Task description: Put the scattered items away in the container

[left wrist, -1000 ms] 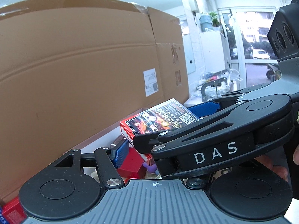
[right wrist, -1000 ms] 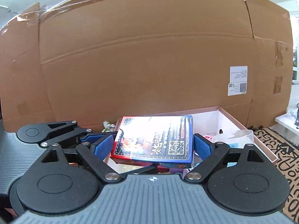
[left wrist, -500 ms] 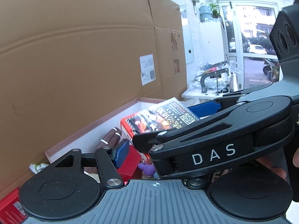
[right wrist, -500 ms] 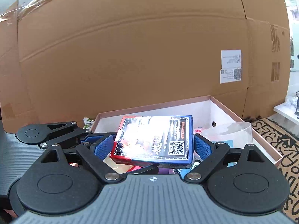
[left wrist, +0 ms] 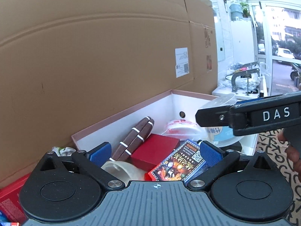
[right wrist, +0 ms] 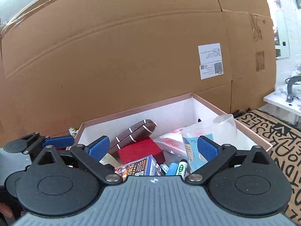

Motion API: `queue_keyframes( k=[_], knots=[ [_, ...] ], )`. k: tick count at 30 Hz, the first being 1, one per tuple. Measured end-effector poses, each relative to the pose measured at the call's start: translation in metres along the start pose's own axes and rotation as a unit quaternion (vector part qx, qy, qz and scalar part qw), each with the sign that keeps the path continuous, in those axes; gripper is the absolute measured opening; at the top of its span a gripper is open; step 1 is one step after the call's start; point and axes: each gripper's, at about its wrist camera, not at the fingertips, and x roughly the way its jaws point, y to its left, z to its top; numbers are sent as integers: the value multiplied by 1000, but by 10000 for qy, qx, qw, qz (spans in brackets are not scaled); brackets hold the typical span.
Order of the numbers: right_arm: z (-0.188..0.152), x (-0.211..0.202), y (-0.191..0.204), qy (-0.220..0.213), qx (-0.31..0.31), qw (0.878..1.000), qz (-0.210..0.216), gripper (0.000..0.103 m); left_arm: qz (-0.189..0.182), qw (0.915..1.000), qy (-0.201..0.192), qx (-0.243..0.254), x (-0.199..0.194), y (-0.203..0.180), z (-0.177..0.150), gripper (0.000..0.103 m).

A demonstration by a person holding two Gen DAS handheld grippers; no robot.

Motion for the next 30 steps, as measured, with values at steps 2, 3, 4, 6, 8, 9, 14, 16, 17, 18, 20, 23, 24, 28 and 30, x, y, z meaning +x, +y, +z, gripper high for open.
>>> queue_keyframes(
  k=[2,3,4,6,8,9,14,16,17,18,20,23,24,28,30],
  knots=[
    [-1,-3,0,7,25,10000,-8,100,22,10000,-1,-27,-5,1,-2,103],
    [1,0,-2,15,48,10000,-13,100,24,10000,5,-42,-7,1,-3,103],
    [1,-1,-2,17,59,10000,-10,100,27,10000,11,-57,-9,2,-4,103],
    [1,-3,0,15,69,10000,1,100,36,10000,10,-58,-14,2,-5,103],
    [2,-6,1,-6,54,10000,8,100,39,10000,-2,-60,-17,2,-6,103],
    [2,-7,2,-15,45,10000,12,100,40,10000,-9,-65,-19,2,-6,103],
    [4,-16,7,-78,-4,10000,-12,100,43,10000,-33,-76,-27,2,-7,103],
    [4,-21,9,-127,-33,9999,-36,100,65,9999,-54,-91,-32,3,-8,103],
    [4,-23,10,-158,-51,9999,-42,100,76,9999,-64,-99,-35,3,-8,103],
    [5,-26,11,-175,-67,9998,-49,100,86,9999,-71,-120,-39,5,-10,103],
    [4,-30,12,-197,-76,9998,-55,100,122,9998,-73,-166,-46,8,-15,103],
    [3,-36,12,-206,-25,9998,-23,100,245,9994,-34,-253,-59,14,-26,103],
    [2,-38,13,-203,2,9998,4,100,296,9991,-9,-296,-64,17,-31,103],
    [-5,-44,14,-111,116,9996,229,100,509,9974,93,-497,-85,30,-51,103],
    [-8,-46,16,-49,129,9994,304,100,489,9961,-23,-729,-100,38,-63,103]
  ],
)
